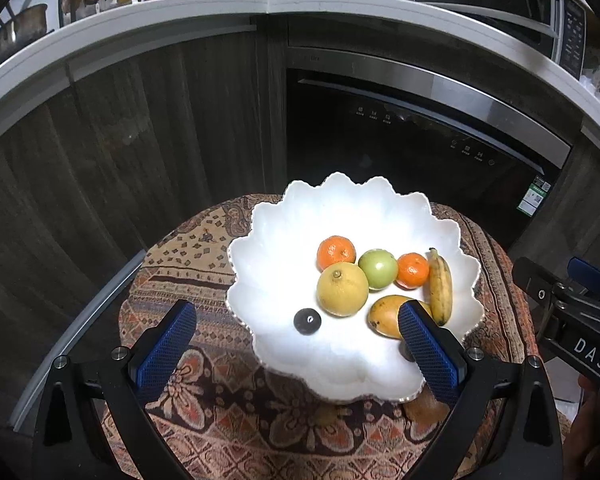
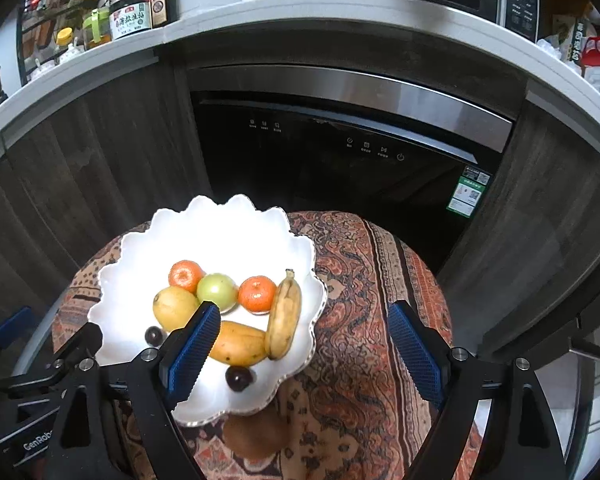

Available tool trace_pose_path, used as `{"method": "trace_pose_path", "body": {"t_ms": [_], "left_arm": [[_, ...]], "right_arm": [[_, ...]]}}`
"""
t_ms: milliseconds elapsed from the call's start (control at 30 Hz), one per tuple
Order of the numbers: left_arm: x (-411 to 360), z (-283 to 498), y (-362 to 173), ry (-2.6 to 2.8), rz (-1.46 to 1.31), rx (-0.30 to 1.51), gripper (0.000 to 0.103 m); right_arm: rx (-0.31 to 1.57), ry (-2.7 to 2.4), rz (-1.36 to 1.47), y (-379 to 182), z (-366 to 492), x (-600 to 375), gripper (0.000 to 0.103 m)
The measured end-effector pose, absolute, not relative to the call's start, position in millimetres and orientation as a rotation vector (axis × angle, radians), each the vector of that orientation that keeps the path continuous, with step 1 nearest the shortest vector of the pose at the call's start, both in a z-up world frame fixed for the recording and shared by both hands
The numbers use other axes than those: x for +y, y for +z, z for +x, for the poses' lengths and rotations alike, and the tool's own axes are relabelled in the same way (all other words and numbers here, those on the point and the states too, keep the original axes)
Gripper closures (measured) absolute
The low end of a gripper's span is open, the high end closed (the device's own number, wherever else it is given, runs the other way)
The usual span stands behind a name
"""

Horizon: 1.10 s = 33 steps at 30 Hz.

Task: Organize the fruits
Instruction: 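Reach the left tool to the small tan fruit while the right tool approaches the kiwi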

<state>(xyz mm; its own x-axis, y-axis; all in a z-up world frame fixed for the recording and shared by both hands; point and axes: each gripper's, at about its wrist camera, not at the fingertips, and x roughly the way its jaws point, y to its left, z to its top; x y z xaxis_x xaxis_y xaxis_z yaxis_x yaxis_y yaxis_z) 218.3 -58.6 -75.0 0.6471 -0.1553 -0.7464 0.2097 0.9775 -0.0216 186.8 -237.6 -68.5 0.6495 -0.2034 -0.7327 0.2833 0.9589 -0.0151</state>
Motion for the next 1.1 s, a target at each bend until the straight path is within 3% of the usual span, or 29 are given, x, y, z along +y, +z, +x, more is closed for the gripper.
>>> {"method": "trace_pose_path", "body": {"t_ms": [500, 1100], "left_arm": [[-42, 181, -77, -0.196, 0.085, 0.837, 0.0], [-40, 155, -132, -0.219, 0.105, 0.882, 0.002]], "right_arm": [[0.809, -0.264, 0.091, -72, 148, -222, 0.017], [0.858, -0.224, 0.049, -121, 125, -210, 0.017]]}}
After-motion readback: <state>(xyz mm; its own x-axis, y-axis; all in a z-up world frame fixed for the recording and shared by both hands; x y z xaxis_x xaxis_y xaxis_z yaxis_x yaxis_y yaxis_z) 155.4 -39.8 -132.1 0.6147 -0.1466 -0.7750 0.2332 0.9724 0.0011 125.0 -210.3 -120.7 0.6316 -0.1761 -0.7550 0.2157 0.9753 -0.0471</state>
